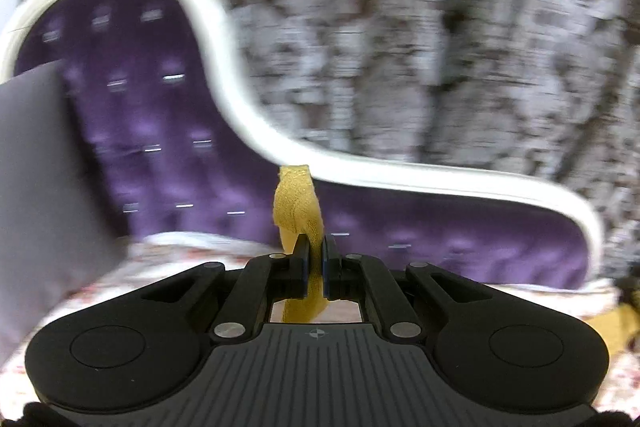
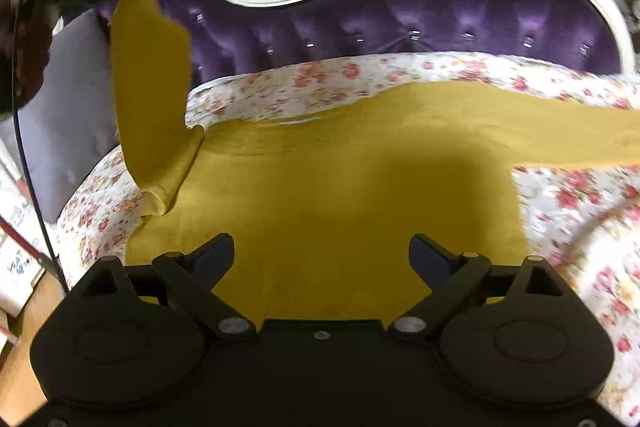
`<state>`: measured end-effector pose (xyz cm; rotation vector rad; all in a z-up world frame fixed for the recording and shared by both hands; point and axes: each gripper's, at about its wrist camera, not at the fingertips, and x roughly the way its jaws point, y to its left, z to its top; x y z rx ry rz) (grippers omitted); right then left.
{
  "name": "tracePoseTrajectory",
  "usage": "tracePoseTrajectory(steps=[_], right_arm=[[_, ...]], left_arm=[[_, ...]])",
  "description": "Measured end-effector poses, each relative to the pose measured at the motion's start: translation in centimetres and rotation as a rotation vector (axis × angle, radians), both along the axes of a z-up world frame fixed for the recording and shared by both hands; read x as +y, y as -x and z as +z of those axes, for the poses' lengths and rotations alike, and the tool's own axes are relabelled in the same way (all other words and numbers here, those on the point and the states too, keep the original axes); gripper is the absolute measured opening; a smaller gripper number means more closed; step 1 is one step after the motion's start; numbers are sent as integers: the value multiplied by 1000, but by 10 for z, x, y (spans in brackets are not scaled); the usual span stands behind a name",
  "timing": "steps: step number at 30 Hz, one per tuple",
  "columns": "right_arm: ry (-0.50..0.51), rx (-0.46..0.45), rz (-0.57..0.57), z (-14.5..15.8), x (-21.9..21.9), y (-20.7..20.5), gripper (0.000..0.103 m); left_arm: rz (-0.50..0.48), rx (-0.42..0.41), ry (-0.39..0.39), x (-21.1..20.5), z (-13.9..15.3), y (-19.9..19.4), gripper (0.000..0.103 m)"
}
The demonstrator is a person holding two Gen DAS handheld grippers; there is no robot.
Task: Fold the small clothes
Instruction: 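Carry the held sleeve across the sweater body and open the left gripper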
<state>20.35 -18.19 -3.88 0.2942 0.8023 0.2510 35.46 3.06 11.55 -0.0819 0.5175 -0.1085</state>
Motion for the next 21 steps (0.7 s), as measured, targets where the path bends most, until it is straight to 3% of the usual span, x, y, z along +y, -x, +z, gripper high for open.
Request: tracePoseTrajectory(steps=[6,9,10,15,21], right_arm=[[-4,17,-50,-3,-26,11,95],[-11,21,-66,-4,-38,15,95],[-13,23,-72,-5,-41,16,95],[-14,32,-93,-7,-52,11,95],[-1,11,-71,-10,-52,-13,89]], left_arm=[[-108,5,-15,-99,-21,2,8],[-139,30,-28,-124,-37,9,23],[-151,38,-29,-127,-42,12,24],[-144,23,-106,-114,-59,34,24],[28,108,-240,-52,-113,52,24]])
